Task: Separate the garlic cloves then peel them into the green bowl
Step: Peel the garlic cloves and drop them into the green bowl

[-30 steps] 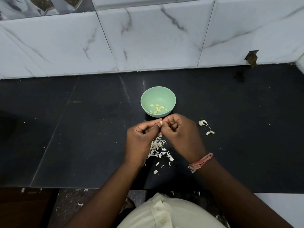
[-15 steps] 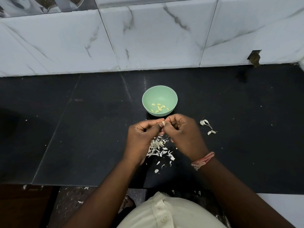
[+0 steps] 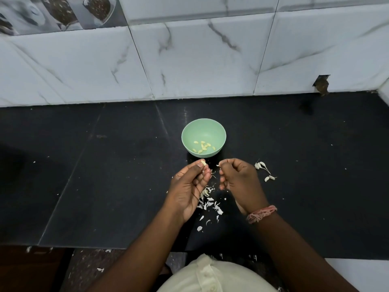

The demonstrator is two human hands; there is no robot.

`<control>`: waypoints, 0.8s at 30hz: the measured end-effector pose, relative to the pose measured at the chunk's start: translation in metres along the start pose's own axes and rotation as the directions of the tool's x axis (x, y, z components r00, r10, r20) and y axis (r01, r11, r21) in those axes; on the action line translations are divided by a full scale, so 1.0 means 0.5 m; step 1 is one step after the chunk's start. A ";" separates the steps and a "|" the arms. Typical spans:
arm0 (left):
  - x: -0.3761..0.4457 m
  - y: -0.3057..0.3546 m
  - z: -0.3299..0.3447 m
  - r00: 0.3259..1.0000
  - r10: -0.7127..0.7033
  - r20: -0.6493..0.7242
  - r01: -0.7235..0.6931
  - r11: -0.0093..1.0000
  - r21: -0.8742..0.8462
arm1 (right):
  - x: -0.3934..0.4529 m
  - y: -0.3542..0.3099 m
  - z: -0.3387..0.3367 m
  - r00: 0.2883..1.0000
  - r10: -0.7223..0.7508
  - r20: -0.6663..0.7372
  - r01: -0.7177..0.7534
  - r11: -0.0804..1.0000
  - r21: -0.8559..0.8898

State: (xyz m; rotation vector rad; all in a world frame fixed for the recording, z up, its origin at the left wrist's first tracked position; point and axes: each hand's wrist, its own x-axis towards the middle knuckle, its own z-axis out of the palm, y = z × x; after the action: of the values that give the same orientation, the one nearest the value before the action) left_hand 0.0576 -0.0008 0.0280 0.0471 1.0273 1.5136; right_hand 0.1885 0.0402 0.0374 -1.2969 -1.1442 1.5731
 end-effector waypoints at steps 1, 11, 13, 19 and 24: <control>0.004 -0.002 0.001 1.000 0.000 -0.005 0.000 1.000 0.005 | -0.001 -0.003 0.001 1.000 -0.024 0.008 0.024 0.999 -0.037; 0.002 -0.014 0.009 0.963 0.267 0.043 -0.267 0.913 0.309 | 0.010 -0.019 0.025 0.988 -0.139 0.062 0.150 0.956 -0.252; -0.005 -0.012 0.008 0.931 0.360 0.051 -0.344 0.827 0.445 | 0.011 -0.016 0.028 0.993 -0.113 0.045 0.120 0.965 -0.234; -0.019 0.003 0.009 0.854 0.509 0.107 -0.460 0.642 0.614 | 0.012 -0.015 0.030 0.984 -0.161 0.079 0.176 0.948 -0.264; -0.014 0.013 -0.002 0.767 0.595 0.240 -0.537 0.391 0.748 | 0.015 -0.016 0.026 0.974 -0.190 0.120 0.217 0.932 -0.290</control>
State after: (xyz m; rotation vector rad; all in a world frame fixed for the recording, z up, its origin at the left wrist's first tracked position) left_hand 0.0539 -0.0062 0.0353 1.1138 1.8113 1.5164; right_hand 0.1748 0.0475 0.0436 -1.2596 -1.5722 1.3517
